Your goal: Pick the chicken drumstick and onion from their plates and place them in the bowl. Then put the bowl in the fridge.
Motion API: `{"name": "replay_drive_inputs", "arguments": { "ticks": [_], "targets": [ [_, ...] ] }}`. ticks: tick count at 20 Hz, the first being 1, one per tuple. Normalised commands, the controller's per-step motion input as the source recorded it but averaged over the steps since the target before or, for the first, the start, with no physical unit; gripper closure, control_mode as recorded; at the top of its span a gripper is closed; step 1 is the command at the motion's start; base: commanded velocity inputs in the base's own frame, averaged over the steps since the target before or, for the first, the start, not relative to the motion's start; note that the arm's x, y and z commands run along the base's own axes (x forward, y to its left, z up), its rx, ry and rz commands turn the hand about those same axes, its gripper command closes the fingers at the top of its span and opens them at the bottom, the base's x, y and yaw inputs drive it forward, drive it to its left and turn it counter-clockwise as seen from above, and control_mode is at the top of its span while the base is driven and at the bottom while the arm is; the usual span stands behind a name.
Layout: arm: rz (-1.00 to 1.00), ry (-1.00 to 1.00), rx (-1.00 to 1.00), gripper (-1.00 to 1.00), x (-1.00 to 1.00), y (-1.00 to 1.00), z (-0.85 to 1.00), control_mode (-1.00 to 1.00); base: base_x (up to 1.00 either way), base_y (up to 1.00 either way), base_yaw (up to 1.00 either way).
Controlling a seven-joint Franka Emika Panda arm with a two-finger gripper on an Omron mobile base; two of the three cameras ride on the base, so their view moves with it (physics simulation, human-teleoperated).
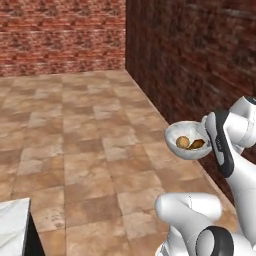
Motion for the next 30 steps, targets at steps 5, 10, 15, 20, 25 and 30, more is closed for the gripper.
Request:
{"name": "replay_drive_inputs", "arguments": {
  "ticks": [5,10,15,20,25,30],
  "targets": [
    [0.00,0.00,0.00,1.00,0.00,0.00,0.00,1.00,0.93,0.00,0.14],
    [0.00,0.00,0.00,1.00,0.00,0.00,0.00,1.00,0.93,0.00,0.20],
    [0.00,0.00,0.00,1.00,0.00,0.00,0.00,1.00,0.85,0.00,0.36],
    [0.00,0.00,0.00,1.00,0.00,0.00,0.00,1.00,0.80,0.00,0.43],
    [0.00,0.00,0.00,1.00,0.00,0.00,0.00,1.00,0.80,0.00,0.41],
    [0.00,0.00,0.00,1.00,0.00,0.00,0.00,1.00,0.83,0.00,0.37]
  ]
}}
